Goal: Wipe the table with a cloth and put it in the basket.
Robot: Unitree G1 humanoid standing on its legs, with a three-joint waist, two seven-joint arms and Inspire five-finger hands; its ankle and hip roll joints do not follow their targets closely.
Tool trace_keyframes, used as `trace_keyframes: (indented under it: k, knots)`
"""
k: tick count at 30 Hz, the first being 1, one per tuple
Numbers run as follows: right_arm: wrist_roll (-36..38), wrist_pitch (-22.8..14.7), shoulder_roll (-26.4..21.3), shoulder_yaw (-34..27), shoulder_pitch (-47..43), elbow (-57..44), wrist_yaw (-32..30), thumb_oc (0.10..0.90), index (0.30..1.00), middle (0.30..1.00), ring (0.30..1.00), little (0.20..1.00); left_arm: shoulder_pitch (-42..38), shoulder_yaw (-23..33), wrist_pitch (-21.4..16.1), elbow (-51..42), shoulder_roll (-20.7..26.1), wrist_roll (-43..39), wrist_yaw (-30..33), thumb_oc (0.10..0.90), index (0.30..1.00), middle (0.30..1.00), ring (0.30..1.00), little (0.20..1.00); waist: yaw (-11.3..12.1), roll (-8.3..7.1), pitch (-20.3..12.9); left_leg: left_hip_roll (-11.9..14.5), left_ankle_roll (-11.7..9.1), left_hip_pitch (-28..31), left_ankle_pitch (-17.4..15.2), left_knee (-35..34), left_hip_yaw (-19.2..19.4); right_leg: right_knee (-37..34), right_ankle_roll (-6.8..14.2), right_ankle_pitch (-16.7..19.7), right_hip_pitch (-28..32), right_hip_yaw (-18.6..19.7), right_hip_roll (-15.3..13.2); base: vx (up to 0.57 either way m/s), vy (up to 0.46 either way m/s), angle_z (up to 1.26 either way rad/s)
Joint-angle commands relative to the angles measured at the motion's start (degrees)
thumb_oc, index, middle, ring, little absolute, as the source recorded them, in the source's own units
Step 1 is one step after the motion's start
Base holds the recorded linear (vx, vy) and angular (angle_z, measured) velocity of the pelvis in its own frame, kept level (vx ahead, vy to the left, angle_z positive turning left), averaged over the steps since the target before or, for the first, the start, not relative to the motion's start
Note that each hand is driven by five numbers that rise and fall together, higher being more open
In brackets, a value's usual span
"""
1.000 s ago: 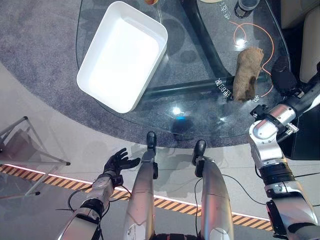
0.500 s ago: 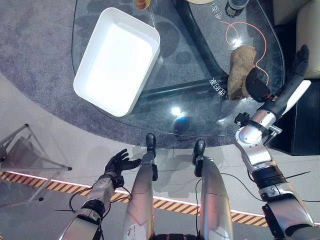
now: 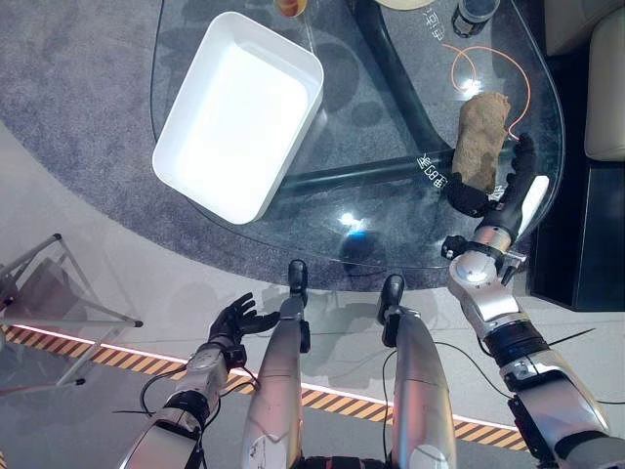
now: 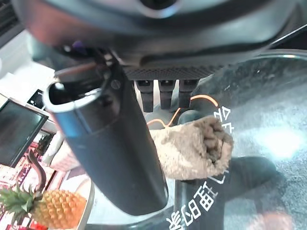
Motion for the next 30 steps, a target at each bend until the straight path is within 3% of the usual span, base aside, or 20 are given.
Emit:
trace_keyframes:
  k: [1, 21, 30]
  knots:
    - [1.9, -1.4, -2.5, -0.7, -3.8, -1.1, 0.5, 0.8, 0.9, 0.9, 0.9, 0.9, 1.7, -0.9, -0.6, 1.9, 0.4, 0.3, 1.5, 0.8, 0.9, 0.9, 0.9, 0.9, -0.4, 1.12, -0.7, -3.6, 2.4, 0.2, -4.0, 6.7, 1.0, -8.2, 0.2, 6.6, 3.3, -1.4, 2.9, 0.0, 0.0, 0.0]
    - [7.0, 0.5, -3.8, -0.1, -13.3, 15.7, 1.5, 0.8, 0.9, 0.9, 0.9, 0.9, 0.1, -3.2, -0.1, 3.3, -0.2, 0.7, 0.7, 0.8, 0.9, 0.9, 0.9, 0.9, 1.1, 2.95, -0.7, -4.1, 2.8, 0.4, -4.3, 7.5, 0.7, -6.2, -0.1, 6.3, 2.6, -1.6, 2.6, 0.0, 0.0, 0.0]
    - [6.8, 2.1, -3.8, 1.0, -16.0, 18.4, 3.3, 0.8, 0.9, 0.9, 0.9, 0.9, -0.2, -3.9, 0.4, 3.0, -0.4, 0.8, 1.0, 0.8, 0.9, 0.9, 0.9, 0.9, 1.7, 3.38, -0.7, -4.3, 2.9, 0.3, -4.3, 7.3, 0.5, -5.8, -0.1, 6.2, 2.3, -1.8, 2.5, 0.01, -0.002, 0.04]
